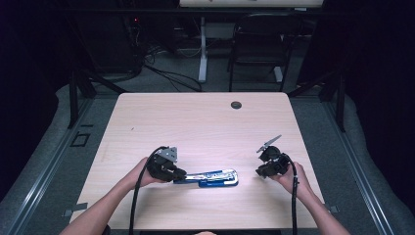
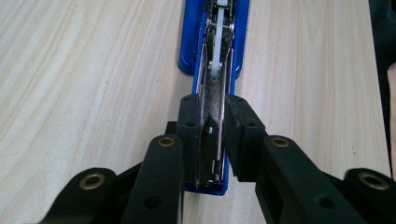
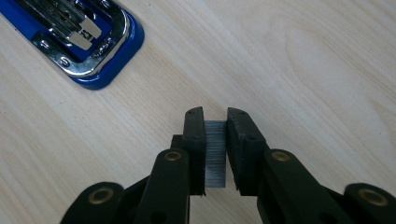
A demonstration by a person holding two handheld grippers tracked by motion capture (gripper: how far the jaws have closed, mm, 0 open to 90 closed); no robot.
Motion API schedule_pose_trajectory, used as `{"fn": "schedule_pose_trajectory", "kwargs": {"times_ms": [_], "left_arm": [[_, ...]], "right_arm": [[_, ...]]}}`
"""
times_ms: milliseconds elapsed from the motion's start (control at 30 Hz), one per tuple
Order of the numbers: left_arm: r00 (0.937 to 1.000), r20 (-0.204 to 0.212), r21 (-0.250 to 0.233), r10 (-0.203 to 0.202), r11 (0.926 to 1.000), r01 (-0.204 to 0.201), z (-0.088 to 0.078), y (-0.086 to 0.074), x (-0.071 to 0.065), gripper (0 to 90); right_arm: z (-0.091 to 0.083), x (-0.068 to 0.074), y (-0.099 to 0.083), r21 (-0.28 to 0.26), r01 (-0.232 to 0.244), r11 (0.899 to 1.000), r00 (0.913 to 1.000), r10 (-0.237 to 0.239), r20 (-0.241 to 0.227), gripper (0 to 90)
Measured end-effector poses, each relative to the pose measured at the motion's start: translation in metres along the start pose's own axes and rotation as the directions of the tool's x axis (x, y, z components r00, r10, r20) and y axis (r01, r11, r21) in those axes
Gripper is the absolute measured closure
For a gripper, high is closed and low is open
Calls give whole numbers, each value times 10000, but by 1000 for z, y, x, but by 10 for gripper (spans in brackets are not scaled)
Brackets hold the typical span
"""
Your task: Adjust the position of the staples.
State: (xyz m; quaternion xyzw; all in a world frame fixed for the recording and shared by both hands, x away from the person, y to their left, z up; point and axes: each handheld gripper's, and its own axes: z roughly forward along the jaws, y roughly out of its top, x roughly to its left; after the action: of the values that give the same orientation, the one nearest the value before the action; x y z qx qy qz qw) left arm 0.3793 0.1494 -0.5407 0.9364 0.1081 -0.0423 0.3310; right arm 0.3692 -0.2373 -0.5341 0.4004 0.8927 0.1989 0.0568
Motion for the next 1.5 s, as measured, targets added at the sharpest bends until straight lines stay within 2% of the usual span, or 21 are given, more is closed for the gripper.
{"fn": "schedule_pose_trajectory", "kwargs": {"times_ms": [100,133,167,200,300,333,367,433,467,500,600,767,800,833,1167,1233,1333,1367,1400,1500], "left_arm": [[10000,5,-5,-1,10000,1,0,0,0,769],[10000,6,-8,-3,10000,3,0,0,0,769],[10000,9,-7,-3,10000,3,0,0,0,769],[10000,9,-9,-3,10000,3,0,0,0,769],[10000,20,-11,-2,10000,2,0,0,0,769],[9999,-170,178,31,9998,-28,-1,1,0,769],[9998,-172,182,32,9998,-28,-1,1,0,770],[9998,-171,182,48,9998,-45,-1,1,0,770],[9998,-169,181,52,9998,-49,-1,1,0,770],[9998,-166,176,54,9998,-51,-1,1,0,770],[9998,-171,179,73,9998,-70,-1,1,0,771],[9999,-141,153,76,9999,-74,-1,1,0,770],[10000,24,-20,34,10000,-34,0,0,0,770],[10000,11,-8,36,10000,-36,0,0,1,771],[10000,16,-13,39,10000,-39,0,0,1,771],[9998,-171,232,97,9997,-93,-1,1,1,771],[9998,-159,232,96,9997,-92,-1,1,1,771],[10000,79,15,41,10000,-41,0,0,2,771],[9999,-133,213,94,9997,-91,-1,1,1,771],[9999,-135,208,104,9997,-102,-1,1,1,771]], "right_arm": [[-1,0,3,24,85,10000,10000,-85,38,786],[-1,1,4,-126,1,9999,10000,-2,-17,786],[-2,1,6,65,161,9998,9999,-161,-11,786],[-1,2,7,-170,44,9998,10000,-45,-69,786],[-2,2,10,-144,214,9997,9998,-214,16,787],[-2,2,12,-155,199,9997,9998,-198,20,787],[-1,2,13,-187,225,9996,9997,-226,-34,787],[-1,3,15,-371,39,9993,9998,-45,-173,787],[-2,2,17,-245,187,9995,9998,-189,-51,787],[-1,2,18,-377,136,9992,9998,-143,-170,787],[-3,2,23,-304,216,9993,9996,-221,-166,787],[-2,6,31,-598,289,9978,9994,-298,-150,787],[-3,7,33,-510,376,9980,9992,-381,-89,787],[-2,8,34,-658,356,9972,9992,-369,-178,787],[-3,12,43,-671,574,9961,9980,-591,-236,788],[-4,12,44,-709,566,9959,9980,-585,-251,788],[-4,12,46,-793,571,9952,9979,-593,-256,788],[-5,12,47,-804,576,9951,9977,-603,-324,788],[-5,12,49,-773,626,9950,9974,-652,-315,788],[-5,15,52,-837,678,9942,9969,-708,-337,788]]}}
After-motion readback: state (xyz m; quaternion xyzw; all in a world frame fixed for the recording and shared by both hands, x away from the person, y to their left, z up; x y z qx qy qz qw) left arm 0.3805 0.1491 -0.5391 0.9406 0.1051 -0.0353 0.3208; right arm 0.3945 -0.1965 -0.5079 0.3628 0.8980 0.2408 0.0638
